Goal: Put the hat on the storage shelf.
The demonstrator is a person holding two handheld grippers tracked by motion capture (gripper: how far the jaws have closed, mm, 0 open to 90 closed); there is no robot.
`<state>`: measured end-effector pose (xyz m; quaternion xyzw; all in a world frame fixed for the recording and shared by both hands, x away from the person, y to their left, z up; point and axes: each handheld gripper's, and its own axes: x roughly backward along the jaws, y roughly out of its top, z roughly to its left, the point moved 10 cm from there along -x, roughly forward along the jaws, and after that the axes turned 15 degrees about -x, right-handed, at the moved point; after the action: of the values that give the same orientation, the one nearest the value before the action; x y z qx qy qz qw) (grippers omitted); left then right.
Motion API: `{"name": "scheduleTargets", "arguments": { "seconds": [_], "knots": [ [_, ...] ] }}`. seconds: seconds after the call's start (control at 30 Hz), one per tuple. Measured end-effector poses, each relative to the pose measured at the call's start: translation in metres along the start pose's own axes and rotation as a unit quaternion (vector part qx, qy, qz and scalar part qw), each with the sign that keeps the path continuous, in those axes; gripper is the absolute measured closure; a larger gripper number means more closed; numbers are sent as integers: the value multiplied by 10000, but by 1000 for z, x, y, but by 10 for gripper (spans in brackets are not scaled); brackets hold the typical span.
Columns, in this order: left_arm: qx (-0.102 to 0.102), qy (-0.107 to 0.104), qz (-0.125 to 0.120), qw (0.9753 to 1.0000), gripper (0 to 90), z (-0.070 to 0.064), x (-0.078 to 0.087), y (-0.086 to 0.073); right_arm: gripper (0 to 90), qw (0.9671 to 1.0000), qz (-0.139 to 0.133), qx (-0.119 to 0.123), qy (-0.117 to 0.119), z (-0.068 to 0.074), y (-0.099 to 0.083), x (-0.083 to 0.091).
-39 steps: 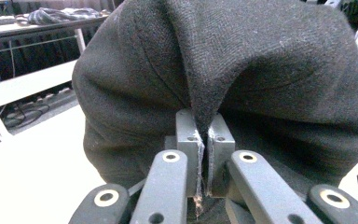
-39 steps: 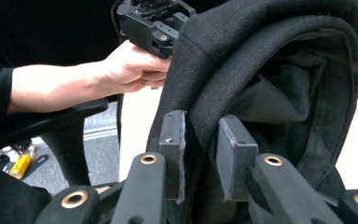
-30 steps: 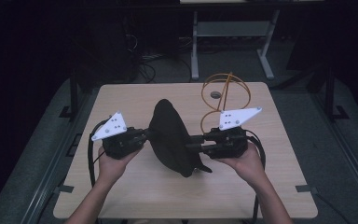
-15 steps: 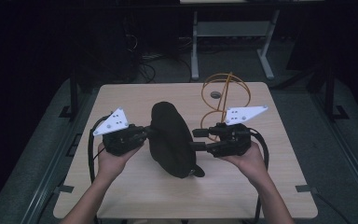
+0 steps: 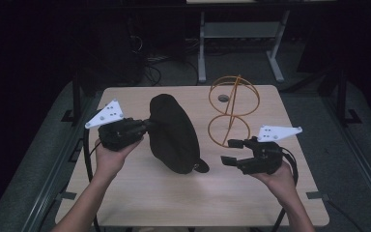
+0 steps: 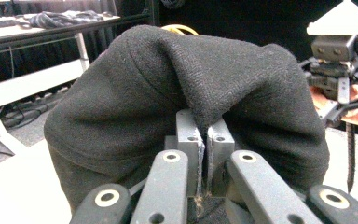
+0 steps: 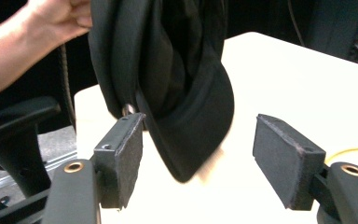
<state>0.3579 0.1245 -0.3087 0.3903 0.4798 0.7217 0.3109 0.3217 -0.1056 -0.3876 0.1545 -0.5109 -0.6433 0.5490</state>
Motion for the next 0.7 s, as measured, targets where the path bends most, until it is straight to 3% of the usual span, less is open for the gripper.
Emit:
{"name": "scheduleTargets", "arguments": {
  "seconds": [0.27, 0.4, 0.7],
  "knots": [
    [90, -39, 3, 10000, 876, 11, -7, 9, 285, 9993, -139, -46, -351, -17, -16, 26],
    [85, -68, 37, 9999, 876, 15, -12, 14, 272, 9968, -124, -217, -756, -38, -38, 39],
    [189, -202, 6, 9996, 875, 26, -21, 29, 258, 9921, -72, -415, -1180, -64, -64, 60]
  ]
}}
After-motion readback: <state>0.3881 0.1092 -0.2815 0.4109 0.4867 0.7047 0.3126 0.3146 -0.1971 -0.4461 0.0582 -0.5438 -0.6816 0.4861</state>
